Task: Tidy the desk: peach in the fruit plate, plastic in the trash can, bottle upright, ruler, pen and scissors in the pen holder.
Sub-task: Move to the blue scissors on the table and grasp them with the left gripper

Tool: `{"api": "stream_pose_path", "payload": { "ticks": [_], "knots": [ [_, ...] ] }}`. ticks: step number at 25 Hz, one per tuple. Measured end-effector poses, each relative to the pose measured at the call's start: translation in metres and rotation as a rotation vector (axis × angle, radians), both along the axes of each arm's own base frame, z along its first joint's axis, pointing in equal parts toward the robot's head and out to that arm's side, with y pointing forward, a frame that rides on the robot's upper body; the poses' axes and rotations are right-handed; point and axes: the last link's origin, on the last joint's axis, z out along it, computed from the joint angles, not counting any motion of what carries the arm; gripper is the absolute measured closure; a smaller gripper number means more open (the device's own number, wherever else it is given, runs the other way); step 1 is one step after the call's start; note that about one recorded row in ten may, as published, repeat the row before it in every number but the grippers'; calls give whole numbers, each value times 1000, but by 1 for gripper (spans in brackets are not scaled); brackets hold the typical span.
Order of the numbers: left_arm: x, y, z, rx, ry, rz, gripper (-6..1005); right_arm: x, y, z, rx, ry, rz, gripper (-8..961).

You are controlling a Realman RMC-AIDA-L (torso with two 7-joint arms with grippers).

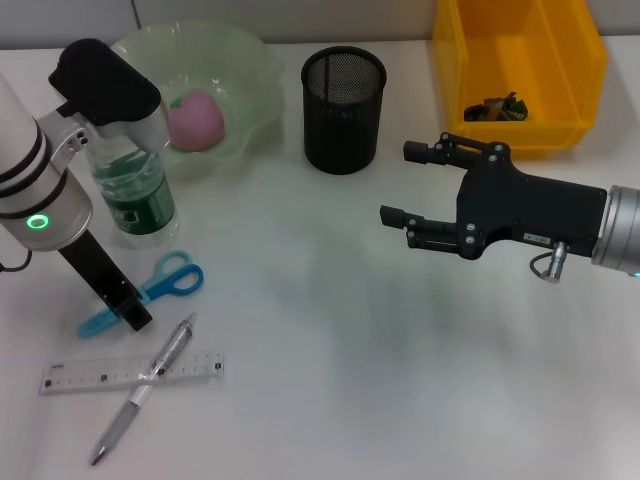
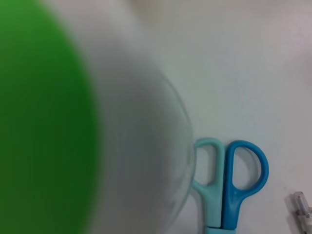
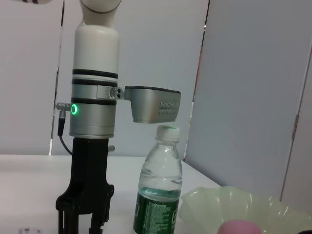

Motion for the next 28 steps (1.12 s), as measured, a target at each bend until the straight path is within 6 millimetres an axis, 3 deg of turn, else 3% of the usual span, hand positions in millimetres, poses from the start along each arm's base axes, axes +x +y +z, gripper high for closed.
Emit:
{"api": "stream_pose_path", "payload": {
  "ticks": [13,19,28],
  "knots": [
    [0,0,-1,-3,5,5,478,1,0,0,0,0,-2,213],
    [0,0,-1,-7,9,3,566,0,0,0,0,0,-1,213],
    [0,0,-2,-7,14,-2,579,-1,1,0,0,2,2,213]
  ]
}}
